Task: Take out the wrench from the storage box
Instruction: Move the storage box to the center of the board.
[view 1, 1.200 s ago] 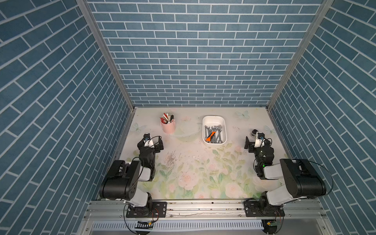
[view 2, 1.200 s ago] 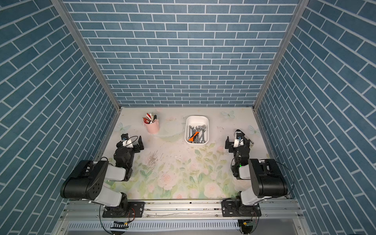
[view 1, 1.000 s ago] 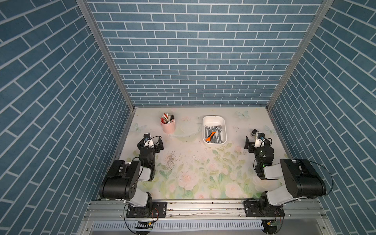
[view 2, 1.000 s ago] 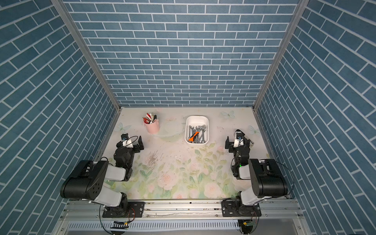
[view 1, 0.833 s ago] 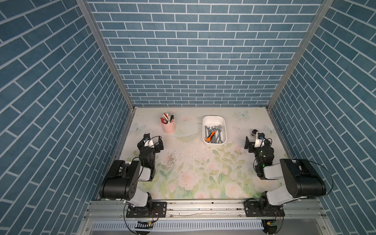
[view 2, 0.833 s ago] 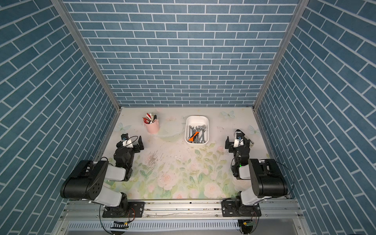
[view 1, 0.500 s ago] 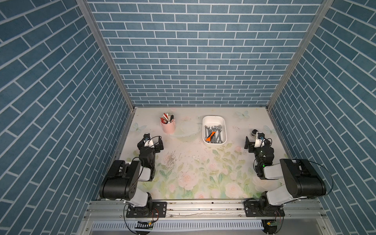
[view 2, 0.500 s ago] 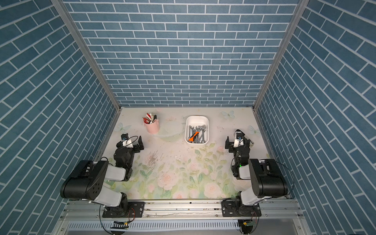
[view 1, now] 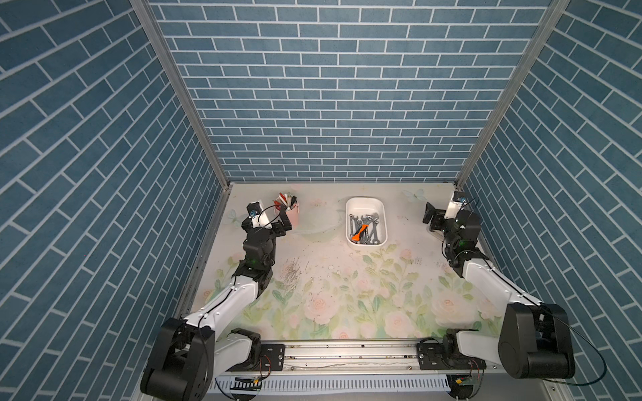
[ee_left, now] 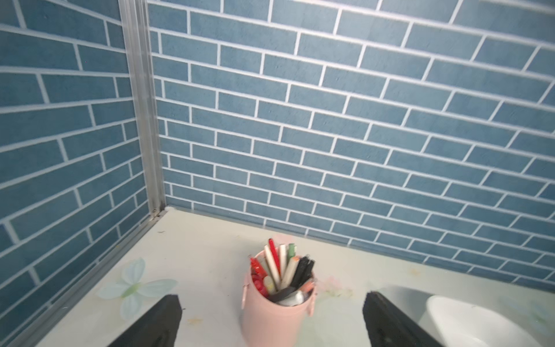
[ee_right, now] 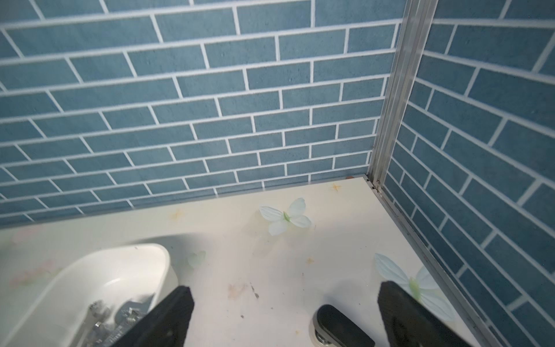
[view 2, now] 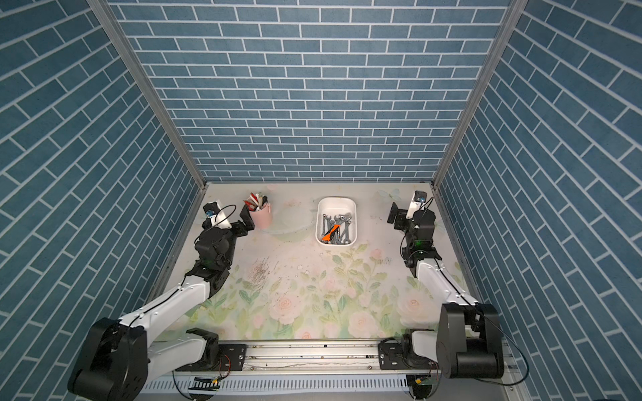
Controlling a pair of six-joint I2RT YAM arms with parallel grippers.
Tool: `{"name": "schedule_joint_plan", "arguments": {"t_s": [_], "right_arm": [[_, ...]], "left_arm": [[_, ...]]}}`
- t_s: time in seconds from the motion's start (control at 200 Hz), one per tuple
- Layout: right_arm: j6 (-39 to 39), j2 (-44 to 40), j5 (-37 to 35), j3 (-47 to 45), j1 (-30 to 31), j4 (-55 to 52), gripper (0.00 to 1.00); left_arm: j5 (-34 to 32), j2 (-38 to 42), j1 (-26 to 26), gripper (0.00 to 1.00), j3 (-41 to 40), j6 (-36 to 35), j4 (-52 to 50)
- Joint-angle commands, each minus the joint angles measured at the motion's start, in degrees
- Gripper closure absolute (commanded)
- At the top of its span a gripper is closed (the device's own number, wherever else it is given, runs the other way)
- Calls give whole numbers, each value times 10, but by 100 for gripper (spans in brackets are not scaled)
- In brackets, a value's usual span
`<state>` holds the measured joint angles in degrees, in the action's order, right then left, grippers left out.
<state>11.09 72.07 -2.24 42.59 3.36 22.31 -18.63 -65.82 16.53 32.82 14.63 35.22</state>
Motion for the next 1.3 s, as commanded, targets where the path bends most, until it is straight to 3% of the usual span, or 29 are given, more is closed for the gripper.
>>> {"name": "schedule_joint_plan", "arguments": {"t_s": [0.0, 0.13, 0.335, 0.515, 0.67, 0.815, 1.07, 1.185, 1.295], "right_arm": [[100, -4, 71, 46, 0, -211, 0], [136, 5, 147, 62, 9, -267, 0], [152, 54, 177, 84, 58, -316, 0], [155, 151, 154, 151, 117, -342, 14], [146, 234, 127, 219, 140, -366, 19], [133, 292, 115, 273, 144, -368, 21], [105, 381, 89, 362, 145, -405, 30], [97, 407, 98, 390, 145, -419, 44], [92, 416, 118, 396, 145, -420, 62]], "left_arm": [[15, 1, 3, 0, 52, 92, -173], [61, 6, 3, 0, 95, 141, -272], [197, -26, 7, 1, 129, 154, -344], [195, -57, 53, 7, 159, 178, -405], [120, -132, 130, 22, 232, 193, -463], [148, -217, 161, 39, 289, 202, -447], [176, -312, 174, 45, 367, 201, -449], [173, -325, 174, 46, 370, 201, -449], [173, -330, 174, 55, 372, 200, -452]]}}
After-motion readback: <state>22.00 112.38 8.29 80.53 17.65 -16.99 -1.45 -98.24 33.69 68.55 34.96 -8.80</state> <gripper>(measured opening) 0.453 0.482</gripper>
